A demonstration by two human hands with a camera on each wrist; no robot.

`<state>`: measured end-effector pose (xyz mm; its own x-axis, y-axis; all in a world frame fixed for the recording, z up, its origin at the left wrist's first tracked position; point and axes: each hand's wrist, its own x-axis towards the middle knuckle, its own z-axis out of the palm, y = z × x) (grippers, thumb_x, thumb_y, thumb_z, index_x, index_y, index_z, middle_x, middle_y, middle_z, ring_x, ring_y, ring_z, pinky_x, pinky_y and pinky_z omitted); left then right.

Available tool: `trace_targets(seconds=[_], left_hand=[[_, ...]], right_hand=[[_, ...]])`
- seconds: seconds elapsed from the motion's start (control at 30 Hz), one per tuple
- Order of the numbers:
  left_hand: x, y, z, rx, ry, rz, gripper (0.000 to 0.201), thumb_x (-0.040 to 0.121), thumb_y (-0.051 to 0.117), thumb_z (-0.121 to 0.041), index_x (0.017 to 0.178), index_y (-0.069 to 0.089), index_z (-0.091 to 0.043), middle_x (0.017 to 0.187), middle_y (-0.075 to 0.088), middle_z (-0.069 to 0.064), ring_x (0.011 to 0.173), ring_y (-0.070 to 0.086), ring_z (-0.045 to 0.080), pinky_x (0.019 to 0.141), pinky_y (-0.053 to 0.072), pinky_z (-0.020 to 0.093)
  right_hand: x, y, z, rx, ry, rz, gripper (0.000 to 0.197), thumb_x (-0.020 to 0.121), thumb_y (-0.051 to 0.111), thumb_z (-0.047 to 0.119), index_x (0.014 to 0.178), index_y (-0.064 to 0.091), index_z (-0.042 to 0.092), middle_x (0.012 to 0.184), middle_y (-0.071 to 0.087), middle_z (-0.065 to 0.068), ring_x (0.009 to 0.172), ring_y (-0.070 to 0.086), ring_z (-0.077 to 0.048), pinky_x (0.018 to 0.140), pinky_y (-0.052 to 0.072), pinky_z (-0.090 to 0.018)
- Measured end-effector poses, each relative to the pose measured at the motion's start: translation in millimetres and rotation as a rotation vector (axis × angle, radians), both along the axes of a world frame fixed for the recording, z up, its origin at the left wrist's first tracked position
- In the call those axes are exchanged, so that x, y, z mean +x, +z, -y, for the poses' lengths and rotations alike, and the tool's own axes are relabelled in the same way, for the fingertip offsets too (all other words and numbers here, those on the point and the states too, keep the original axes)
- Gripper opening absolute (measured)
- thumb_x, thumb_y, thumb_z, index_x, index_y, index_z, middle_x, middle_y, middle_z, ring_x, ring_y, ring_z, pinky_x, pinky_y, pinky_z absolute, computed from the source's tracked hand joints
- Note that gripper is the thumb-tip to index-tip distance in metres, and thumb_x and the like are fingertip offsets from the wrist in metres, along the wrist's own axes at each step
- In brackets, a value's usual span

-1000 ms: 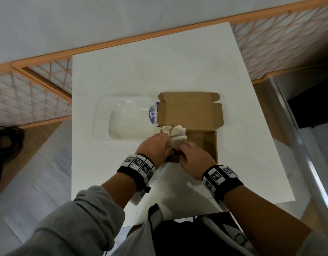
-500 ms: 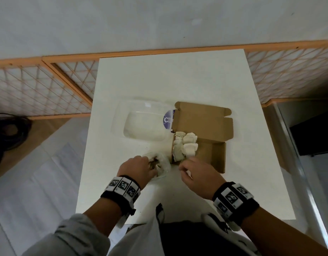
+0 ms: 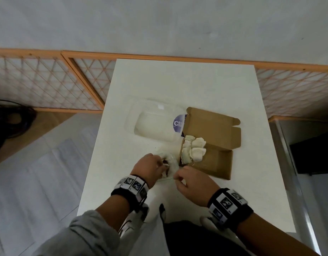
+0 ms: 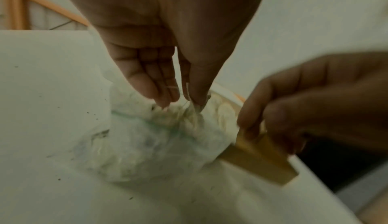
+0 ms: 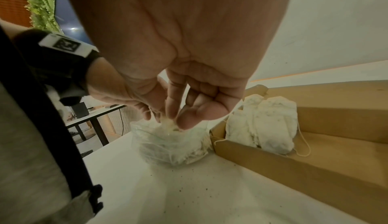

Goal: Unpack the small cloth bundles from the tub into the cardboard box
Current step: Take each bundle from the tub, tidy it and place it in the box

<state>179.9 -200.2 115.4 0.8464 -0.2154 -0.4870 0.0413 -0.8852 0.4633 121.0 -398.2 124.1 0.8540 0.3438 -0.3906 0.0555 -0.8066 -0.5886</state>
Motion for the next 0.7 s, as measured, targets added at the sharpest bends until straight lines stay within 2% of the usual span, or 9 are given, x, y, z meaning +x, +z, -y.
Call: trace_targets(seconds=[0.1, 0.17, 0.27, 0.37, 0.43, 0.5, 0.6, 0.63, 0.7], left_hand=[[-3, 15, -20, -0.151, 0.121, -0.056, 0.02, 0.096, 0.068, -0.043, 0.093, 0.066, -0.023, 0.098, 0.073, -0.005, 0.092, 0.067, 0.018, 0.078, 0.051, 0.031], [-3, 25, -29, -0.295, 0.208, -0.115, 0.015, 0.095, 0.07, -0.036, 0.09, 0.065, -0.022, 0.086, 0.077, -0.001, 0.083, 0.072, 0.022, 0.075, 0.058, 0.035], [-4, 44, -34, -0.531, 0.355, -0.179, 0.007, 0.096, 0.07, -0.013, 0.096, 0.067, -0.007, 0.085, 0.079, 0.011, 0.078, 0.076, 0.03, 0.075, 0.063, 0.039], [-6, 62, -33, -0.704, 0.423, -0.24, 0.009, 0.097, 0.067, -0.002, 0.102, 0.065, 0.005, 0.083, 0.075, 0.014, 0.072, 0.072, 0.021, 0.068, 0.061, 0.029], [-7, 71, -32, -0.758, 0.42, -0.249, 0.01, 0.099, 0.065, -0.001, 0.105, 0.064, 0.007, 0.082, 0.073, 0.012, 0.071, 0.069, 0.018, 0.067, 0.06, 0.025], [-9, 80, -33, -0.78, 0.396, -0.231, 0.011, 0.1, 0.063, -0.002, 0.106, 0.064, 0.007, 0.084, 0.072, 0.01, 0.071, 0.067, 0.016, 0.067, 0.058, 0.023], [-11, 93, -34, -0.783, 0.329, -0.202, 0.009, 0.101, 0.061, -0.002, 0.108, 0.064, 0.002, 0.084, 0.07, 0.007, 0.07, 0.065, 0.015, 0.065, 0.055, 0.022], [-12, 96, -34, -0.767, 0.304, -0.186, 0.01, 0.1, 0.063, -0.003, 0.11, 0.065, -0.001, 0.082, 0.07, 0.004, 0.069, 0.064, 0.015, 0.065, 0.053, 0.022], [-13, 102, -35, -0.727, 0.258, -0.151, 0.018, 0.097, 0.068, -0.007, 0.114, 0.064, -0.012, 0.077, 0.068, -0.002, 0.066, 0.063, 0.012, 0.066, 0.052, 0.024]], right_hand=[[5, 6, 2, 0.014, -0.044, 0.009, 0.021, 0.102, 0.054, 0.034, 0.117, 0.065, 0.027, 0.111, 0.061, 0.008, 0.094, 0.059, -0.009, 0.087, 0.054, -0.035], [10, 13, 1, 0.044, -0.088, 0.016, 0.027, 0.102, 0.055, 0.036, 0.127, 0.061, 0.028, 0.118, 0.061, 0.01, 0.099, 0.06, -0.006, 0.09, 0.055, -0.031], [20, 30, -3, 0.117, -0.151, 0.03, 0.037, 0.1, 0.059, 0.039, 0.136, 0.054, 0.033, 0.124, 0.06, 0.012, 0.108, 0.06, -0.002, 0.092, 0.055, -0.028], [28, 48, -11, 0.223, -0.164, 0.028, 0.043, 0.099, 0.065, 0.036, 0.141, 0.055, 0.032, 0.128, 0.061, 0.016, 0.102, 0.062, 0.0, 0.089, 0.053, -0.022], [32, 59, -17, 0.29, -0.172, 0.01, 0.042, 0.098, 0.067, 0.033, 0.14, 0.056, 0.033, 0.126, 0.063, 0.018, 0.086, 0.063, 0.001, 0.076, 0.051, -0.014], [34, 70, -21, 0.361, -0.199, -0.018, 0.04, 0.1, 0.066, 0.029, 0.139, 0.058, 0.033, 0.124, 0.064, 0.017, 0.075, 0.062, 0.001, 0.068, 0.048, -0.012], [34, 85, -23, 0.498, -0.24, -0.068, 0.038, 0.103, 0.064, 0.029, 0.14, 0.058, 0.032, 0.119, 0.069, 0.014, 0.077, 0.066, -0.009, 0.073, 0.057, -0.022], [34, 89, -23, 0.531, -0.244, -0.061, 0.037, 0.102, 0.065, 0.025, 0.139, 0.059, 0.031, 0.114, 0.071, 0.012, 0.079, 0.067, -0.013, 0.076, 0.059, -0.025], [35, 95, -23, 0.564, -0.238, -0.027, 0.032, 0.102, 0.066, 0.018, 0.131, 0.065, 0.03, 0.099, 0.072, 0.008, 0.073, 0.065, -0.015, 0.072, 0.058, -0.026]])
